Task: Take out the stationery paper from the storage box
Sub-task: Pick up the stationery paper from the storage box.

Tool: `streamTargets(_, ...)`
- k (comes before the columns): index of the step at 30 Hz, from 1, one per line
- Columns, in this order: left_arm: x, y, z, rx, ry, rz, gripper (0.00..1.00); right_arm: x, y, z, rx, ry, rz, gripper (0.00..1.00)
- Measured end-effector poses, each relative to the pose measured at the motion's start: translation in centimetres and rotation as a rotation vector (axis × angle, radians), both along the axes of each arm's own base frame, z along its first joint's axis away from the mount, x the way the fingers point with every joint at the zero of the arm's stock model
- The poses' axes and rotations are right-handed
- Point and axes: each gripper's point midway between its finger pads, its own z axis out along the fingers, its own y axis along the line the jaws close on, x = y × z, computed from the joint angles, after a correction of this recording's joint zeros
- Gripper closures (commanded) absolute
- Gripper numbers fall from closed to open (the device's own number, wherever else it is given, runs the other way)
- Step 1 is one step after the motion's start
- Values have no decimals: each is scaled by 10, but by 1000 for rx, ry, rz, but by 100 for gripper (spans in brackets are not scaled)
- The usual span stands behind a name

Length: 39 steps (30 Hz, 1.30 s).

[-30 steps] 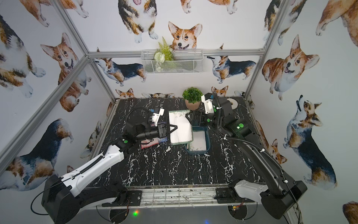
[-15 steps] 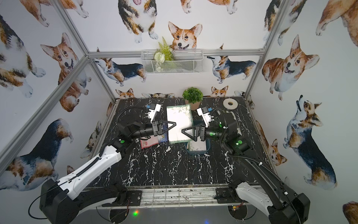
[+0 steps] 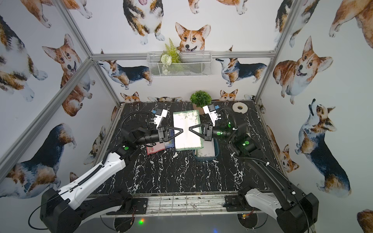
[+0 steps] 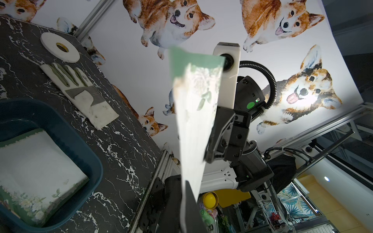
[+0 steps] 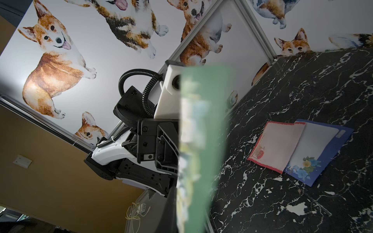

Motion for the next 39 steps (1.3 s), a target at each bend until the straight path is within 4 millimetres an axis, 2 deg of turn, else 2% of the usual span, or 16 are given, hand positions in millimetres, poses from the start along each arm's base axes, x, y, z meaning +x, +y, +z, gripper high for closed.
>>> streamTargets(4, -1, 1, -3, 4, -2, 0, 92, 0, 0, -1, -7, 5, -2, 100)
streamTargets(6, -2, 1, -4, 5, -5, 1, 92, -1, -1, 1, -9, 3, -5, 66)
streamTargets(8, -3, 2, -4, 5, -6, 1, 92, -1, -3, 5, -13, -12, -19, 52)
streamTargets(12, -2, 2, -5, 9, -9, 4, 92, -2, -5, 19, -12, -58, -28, 96)
streamTargets(17, -1, 2, -8, 15, -4, 8, 92, 3, -2, 19, -32, -58, -29, 100)
streamTargets(19, -2, 2, -8, 16, -1, 8, 92, 5, -2, 15, -41, -44, -33, 53)
streamTargets(20, -2, 3, -8, 17, 0, 8, 92, 7, -2, 14, -47, -39, -46, 50)
streamTargets(23, -3, 4, -11, 19, -7, 12, 92, 10, -3, 13, -60, -52, -61, 100)
streamTargets(26, -3, 5, -23, 42, 27, 16, 92, 12, -4, 14, -70, -46, -75, 100)
streamTargets(28, -4, 5, -23, 44, 22, 16, 92, 15, -5, 12, -82, -51, -90, 80)
streamTargets(30, -5, 6, -22, 44, 16, 16, 92, 16, -6, 11, -92, -42, -100, 100)
streamTargets(32, -5, 6, -22, 46, 9, 16, 92, 21, -8, 9, -112, -48, -133, 100)
streamTargets(33, -6, 7, -21, 47, 7, 18, 92, 23, -9, 8, -122, -47, -149, 88)
streamTargets(34, -5, 8, -22, 52, 1, 27, 92, 25, -10, 5, -133, -41, -163, 52)
streamTargets(36, -2, 12, -24, 64, 8, 43, 92, 31, -15, -2, -169, -29, -209, 28)
streamTargets(39, 10, 27, -31, 110, 30, 114, 94, 45, -26, -15, -248, -7, -315, 50)
